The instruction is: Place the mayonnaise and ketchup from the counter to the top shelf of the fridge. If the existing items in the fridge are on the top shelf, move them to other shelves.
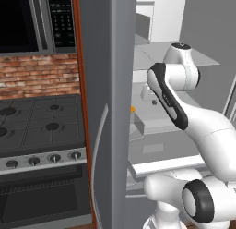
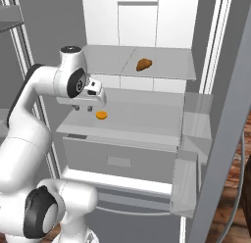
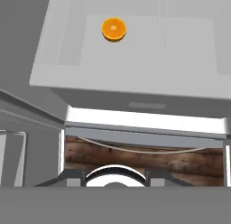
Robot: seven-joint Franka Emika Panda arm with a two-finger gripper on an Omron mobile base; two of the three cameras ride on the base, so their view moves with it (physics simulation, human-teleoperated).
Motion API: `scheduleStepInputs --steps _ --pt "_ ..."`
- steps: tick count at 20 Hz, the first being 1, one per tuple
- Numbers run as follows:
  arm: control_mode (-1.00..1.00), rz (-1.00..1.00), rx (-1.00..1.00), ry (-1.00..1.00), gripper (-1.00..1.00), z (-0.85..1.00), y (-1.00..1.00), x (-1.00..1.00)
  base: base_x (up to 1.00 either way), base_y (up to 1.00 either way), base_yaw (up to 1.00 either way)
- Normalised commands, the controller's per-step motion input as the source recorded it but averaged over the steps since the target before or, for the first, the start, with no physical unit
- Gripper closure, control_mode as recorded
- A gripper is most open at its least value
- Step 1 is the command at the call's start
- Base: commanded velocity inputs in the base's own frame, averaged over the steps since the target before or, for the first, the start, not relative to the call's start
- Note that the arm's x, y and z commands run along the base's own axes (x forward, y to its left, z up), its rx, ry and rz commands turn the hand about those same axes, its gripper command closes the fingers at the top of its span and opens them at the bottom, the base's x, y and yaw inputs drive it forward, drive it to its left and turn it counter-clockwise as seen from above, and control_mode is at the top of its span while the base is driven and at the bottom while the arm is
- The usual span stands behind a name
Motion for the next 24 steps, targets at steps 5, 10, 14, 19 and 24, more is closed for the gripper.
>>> scheduleStepInputs --steps 5,10,14,19,24 --pt "-1.0 0.0 0.0 -0.07 -1.0 0.08 0.0 -0.07 0.0 0.0 0.0" --pt "-1.0 -0.04 0.0 -0.27 -1.0 0.37 -0.05 -0.27 0.0 0.0 0.0" --pt "-1.0 -0.12 0.01 -0.3 -1.0 0.46 -0.25 -0.21 0.0 0.0 0.0" --pt "-1.0 -0.16 0.01 -0.18 -1.0 0.49 -0.42 -0.08 0.0 0.0 0.0" --pt "-1.0 -0.22 0.03 -0.01 -1.0 0.51 -0.63 0.01 0.0 0.0 0.0"
